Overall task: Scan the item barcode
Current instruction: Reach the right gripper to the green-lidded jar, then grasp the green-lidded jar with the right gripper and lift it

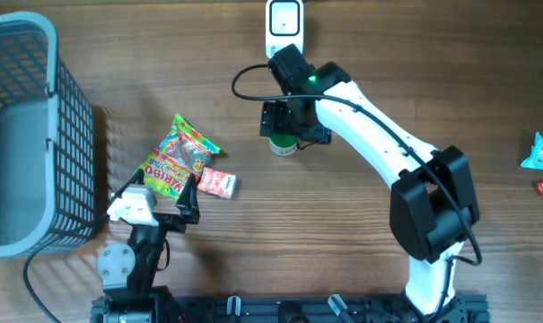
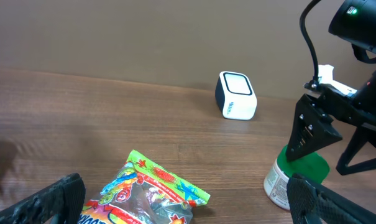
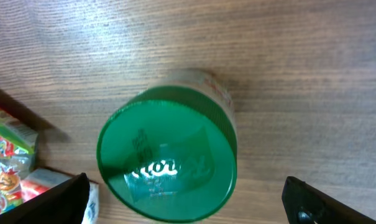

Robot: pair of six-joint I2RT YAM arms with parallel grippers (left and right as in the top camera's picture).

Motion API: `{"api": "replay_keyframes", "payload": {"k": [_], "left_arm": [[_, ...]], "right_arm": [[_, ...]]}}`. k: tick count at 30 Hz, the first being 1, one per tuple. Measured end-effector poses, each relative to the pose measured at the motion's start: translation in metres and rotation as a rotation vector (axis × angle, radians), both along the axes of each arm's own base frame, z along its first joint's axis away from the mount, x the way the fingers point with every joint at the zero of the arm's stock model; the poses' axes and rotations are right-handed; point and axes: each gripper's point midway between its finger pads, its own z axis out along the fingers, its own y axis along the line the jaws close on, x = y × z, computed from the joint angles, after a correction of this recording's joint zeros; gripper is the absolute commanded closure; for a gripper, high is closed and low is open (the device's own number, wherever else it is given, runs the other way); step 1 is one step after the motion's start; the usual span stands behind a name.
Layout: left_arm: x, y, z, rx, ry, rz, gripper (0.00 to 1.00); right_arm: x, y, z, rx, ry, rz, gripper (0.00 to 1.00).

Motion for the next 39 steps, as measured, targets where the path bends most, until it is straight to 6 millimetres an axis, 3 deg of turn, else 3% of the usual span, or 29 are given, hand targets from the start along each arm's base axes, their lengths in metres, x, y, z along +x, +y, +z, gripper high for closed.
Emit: {"api": "replay_keyframes", "payload": {"k": [14, 19, 23, 33, 39], "left_arm": [[0.000, 0.000, 0.000, 0.000, 0.000, 0.000, 0.00], [0.000, 0.000, 0.000, 0.000, 0.000, 0.000, 0.00], [0.000, 0.000, 0.000, 0.000, 0.000, 0.000, 0.00], [0.000, 0.000, 0.000, 0.000, 0.000, 0.000, 0.00], [0.000, 0.000, 0.000, 0.000, 0.000, 0.000, 0.00]], "right_arm": [[-0.001, 0.004, -0.002, 0.020, 0.033, -0.216, 0.01], [0.002, 0.007, -0.027, 0.005, 0.067, -0.243, 0.03], [0.005, 0.010, -0.046, 0.001, 0.087, -0.252, 0.15], [0.010, 0.015, -0.049, 0.021, 0.076, -0.259, 0.22], [0.005, 0.013, -0.065, -0.006, 0.114, -0.259, 0.23]]}}
